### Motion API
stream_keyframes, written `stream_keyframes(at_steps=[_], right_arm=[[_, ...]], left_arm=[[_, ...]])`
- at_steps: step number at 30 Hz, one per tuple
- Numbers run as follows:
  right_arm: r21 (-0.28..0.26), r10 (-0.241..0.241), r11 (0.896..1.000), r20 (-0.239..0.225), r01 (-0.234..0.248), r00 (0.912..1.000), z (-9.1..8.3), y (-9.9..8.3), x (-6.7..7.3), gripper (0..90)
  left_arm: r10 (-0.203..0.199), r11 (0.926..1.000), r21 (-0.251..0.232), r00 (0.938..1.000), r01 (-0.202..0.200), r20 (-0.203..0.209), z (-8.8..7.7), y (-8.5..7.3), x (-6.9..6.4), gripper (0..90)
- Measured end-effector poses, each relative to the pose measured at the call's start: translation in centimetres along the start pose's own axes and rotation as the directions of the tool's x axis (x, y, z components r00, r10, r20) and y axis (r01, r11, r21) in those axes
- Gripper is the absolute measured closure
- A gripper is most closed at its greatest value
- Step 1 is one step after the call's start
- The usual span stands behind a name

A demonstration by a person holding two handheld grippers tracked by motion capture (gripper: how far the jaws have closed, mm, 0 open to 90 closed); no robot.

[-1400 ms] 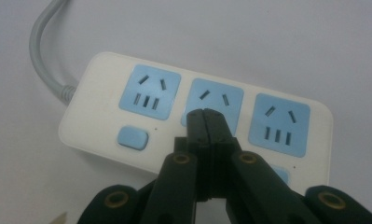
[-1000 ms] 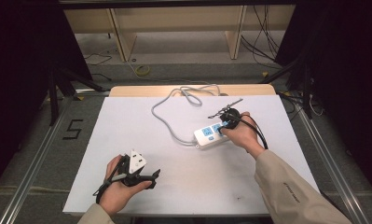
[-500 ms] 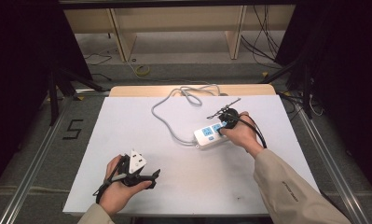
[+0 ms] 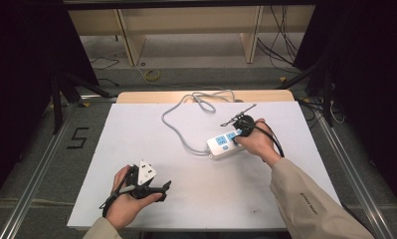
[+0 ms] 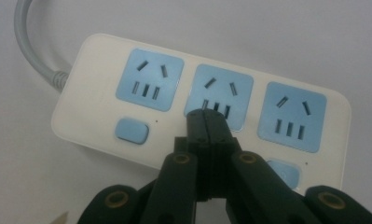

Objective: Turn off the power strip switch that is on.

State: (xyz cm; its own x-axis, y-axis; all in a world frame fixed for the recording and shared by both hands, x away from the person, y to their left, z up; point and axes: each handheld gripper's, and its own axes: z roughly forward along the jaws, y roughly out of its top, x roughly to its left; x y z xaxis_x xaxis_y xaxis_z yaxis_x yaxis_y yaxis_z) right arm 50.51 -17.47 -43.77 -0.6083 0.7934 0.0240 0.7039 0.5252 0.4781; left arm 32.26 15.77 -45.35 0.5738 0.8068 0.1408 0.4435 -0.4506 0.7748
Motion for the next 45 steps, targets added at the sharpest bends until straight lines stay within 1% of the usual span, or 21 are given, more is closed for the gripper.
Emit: stream_keyframes(at_steps=[6, 13, 15, 17, 21, 24, 27, 31, 33, 39, 45], right_arm=[[0.005, 0.006, 1.0, -0.006, -0.006, 1.0, -0.01, 0.05, -0.03, 90.0], [0.019, -0.001, 1.0, 0.005, 0.001, 1.0, -0.01, 0.19, 0.08, 90.0], [0.019, 0.01, 1.0, -0.003, -0.01, 0.9999, 0.03, 0.25, 0.08, 90.0], [0.021, 0.007, 1.0, -0.004, -0.007, 1.0, 0.02, 0.24, 0.04, 90.0], [0.021, 0.015, 1.0, -0.009, -0.015, 0.9998, 0.02, 0.21, -0.04, 90.0], [0.026, 0.004, 1.0, -0.005, -0.004, 1.0, 0.04, 0.27, 0.03, 90.0], [0.044, -0.006, 0.999, 0.009, 0.005, 0.9999, 0.07, 0.54, 0.24, 90.0], [0.055, -0.015, 0.998, 0.022, 0.014, 0.9996, 0.09, 0.66, 0.46, 90.0], [0.06, -0.027, 0.998, 0.019, 0.025, 0.9995, 0.07, 0.66, 0.48, 90.0], [0.059, -0.035, 0.998, 0.026, 0.033, 0.9991, 0.1, 0.68, 0.62, 90.0], [0.064, -0.022, 0.998, 0.027, 0.02, 0.9994, 0.13, 0.74, 0.62, 90.0]], left_arm=[[0.0, 1.0, 0.0, 1.0, 0.0, 0.001, 0.02, 0.01, 0.0, 15.5], [0.002, 1.0, 0.0, 1.0, -0.002, -0.001, 0.0, 0.01, -0.02, 15.5], [0.0, 1.0, -0.002, 1.0, 0.0, -0.002, -0.01, 0.01, -0.02, 15.5], [-0.001, 1.0, -0.002, 1.0, 0.001, -0.001, 0.0, 0.01, -0.03, 15.5], [0.001, 1.0, -0.001, 1.0, -0.001, 0.0, 0.02, 0.01, -0.04, 15.5], [0.0, 1.0, 0.0, 1.0, 0.0, -0.001, 0.0, 0.0, -0.02, 15.5], [-0.001, 1.0, -0.002, 1.0, 0.001, -0.002, 0.0, 0.0, -0.05, 15.5], [-0.002, 1.0, -0.002, 1.0, 0.002, -0.001, -0.02, -0.01, -0.04, 15.5], [-0.003, 1.0, -0.002, 1.0, 0.003, -0.002, -0.03, -0.03, -0.03, 15.5], [-0.002, 1.0, -0.002, 1.0, 0.002, -0.003, -0.03, 0.0, -0.05, 15.5], [-0.002, 1.0, -0.002, 1.0, 0.002, -0.004, -0.07, -0.02, -0.05, 15.5]])
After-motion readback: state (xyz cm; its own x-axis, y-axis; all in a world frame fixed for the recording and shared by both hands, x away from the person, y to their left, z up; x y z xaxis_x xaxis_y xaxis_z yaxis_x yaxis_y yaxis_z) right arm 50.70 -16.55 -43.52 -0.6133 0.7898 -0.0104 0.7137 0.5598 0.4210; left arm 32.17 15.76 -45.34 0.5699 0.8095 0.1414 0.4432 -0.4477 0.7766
